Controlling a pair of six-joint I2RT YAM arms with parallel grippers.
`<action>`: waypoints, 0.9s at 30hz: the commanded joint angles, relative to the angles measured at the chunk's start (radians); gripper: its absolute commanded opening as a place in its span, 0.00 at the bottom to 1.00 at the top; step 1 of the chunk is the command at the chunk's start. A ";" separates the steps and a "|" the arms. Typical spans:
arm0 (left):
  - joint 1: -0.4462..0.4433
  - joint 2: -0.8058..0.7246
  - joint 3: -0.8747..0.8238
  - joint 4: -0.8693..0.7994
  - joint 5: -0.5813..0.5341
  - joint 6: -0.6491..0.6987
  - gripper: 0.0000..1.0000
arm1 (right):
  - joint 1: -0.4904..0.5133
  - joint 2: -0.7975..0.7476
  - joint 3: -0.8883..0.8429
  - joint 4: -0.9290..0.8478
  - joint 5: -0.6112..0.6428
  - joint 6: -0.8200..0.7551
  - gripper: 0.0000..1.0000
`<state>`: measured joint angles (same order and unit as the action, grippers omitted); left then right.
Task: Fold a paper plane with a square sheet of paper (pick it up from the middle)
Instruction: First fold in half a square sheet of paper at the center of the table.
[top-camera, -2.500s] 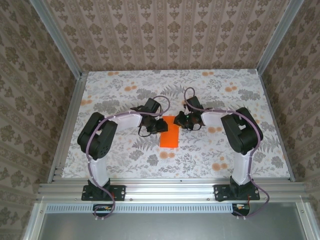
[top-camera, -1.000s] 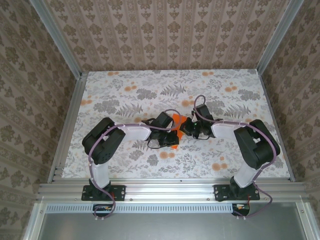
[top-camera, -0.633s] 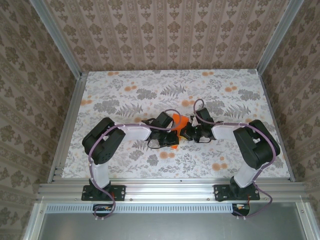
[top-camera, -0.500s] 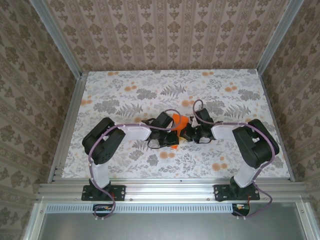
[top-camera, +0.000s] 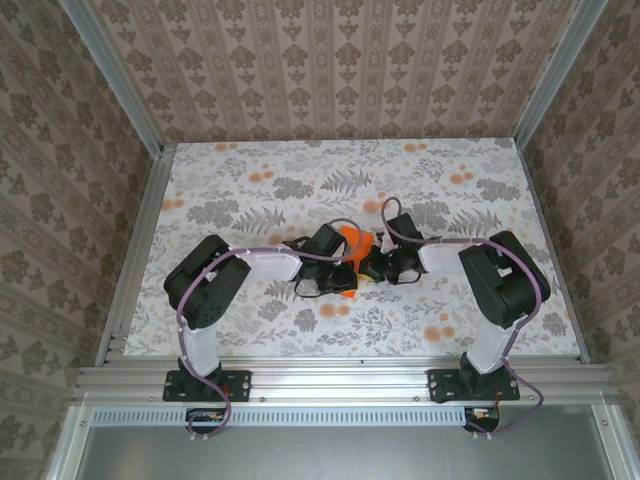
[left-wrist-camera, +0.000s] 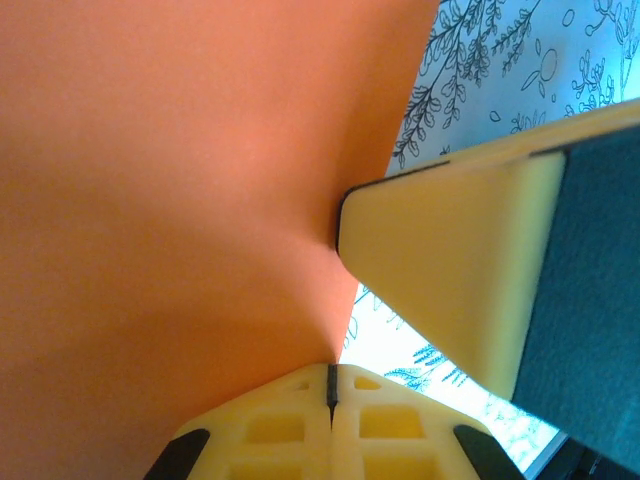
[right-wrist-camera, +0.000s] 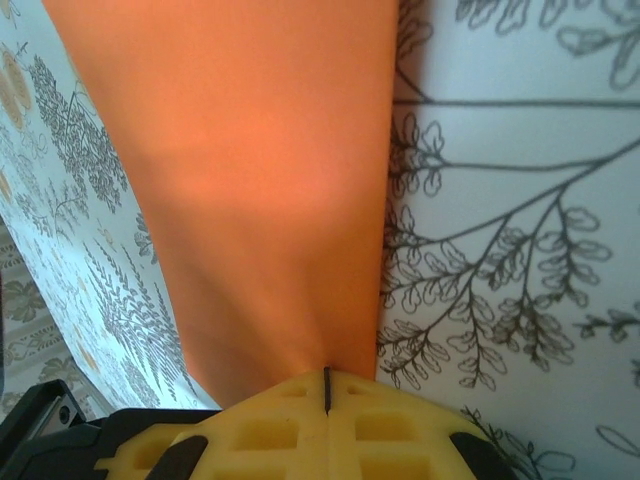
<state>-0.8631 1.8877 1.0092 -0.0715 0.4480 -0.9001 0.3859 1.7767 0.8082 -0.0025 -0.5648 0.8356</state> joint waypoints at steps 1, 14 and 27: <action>-0.010 0.039 -0.074 -0.136 -0.022 0.030 0.00 | -0.033 0.042 0.046 -0.025 0.082 -0.039 0.00; -0.019 0.040 -0.110 -0.125 -0.013 0.030 0.00 | -0.107 0.139 0.158 -0.010 0.102 -0.089 0.00; -0.021 0.034 -0.121 -0.128 -0.014 0.029 0.00 | -0.167 0.233 0.268 0.003 0.117 -0.123 0.00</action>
<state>-0.8627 1.8782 0.9615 0.0299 0.4400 -0.8959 0.2672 1.9507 1.0298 -0.0662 -0.6300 0.7364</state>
